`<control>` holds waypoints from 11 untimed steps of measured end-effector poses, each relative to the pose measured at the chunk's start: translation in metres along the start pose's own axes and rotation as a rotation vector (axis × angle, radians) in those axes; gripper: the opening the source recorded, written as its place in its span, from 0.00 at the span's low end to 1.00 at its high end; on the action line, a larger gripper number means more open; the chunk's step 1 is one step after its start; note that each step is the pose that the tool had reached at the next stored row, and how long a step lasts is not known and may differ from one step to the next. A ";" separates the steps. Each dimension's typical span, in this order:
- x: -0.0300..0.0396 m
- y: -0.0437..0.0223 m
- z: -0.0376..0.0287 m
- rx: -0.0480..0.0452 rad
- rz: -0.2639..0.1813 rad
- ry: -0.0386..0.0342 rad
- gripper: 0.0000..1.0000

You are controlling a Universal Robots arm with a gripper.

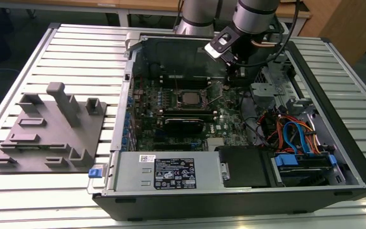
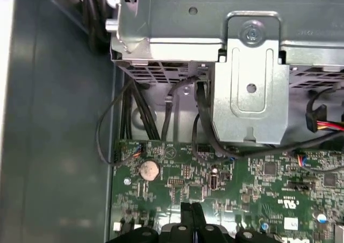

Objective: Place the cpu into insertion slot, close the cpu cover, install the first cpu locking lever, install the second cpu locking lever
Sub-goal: 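Close the cpu cover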

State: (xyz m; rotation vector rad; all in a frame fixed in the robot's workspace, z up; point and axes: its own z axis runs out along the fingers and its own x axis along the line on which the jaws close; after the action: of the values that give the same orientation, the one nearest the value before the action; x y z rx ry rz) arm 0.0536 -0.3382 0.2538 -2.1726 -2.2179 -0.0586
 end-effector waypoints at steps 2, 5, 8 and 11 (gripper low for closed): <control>-0.0003 0.0011 0.0036 0.0011 0.000 0.0000 0.10; -0.0009 0.0013 0.0063 0.0073 0.003 0.0000 0.10; -0.0020 0.0013 0.0067 0.0170 0.019 0.0002 0.10; -0.0048 0.0012 0.0078 0.0195 0.033 0.0005 0.10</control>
State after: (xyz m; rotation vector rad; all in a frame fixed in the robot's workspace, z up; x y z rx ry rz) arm 0.0549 -0.3425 0.2457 -2.1977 -2.1728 -0.0365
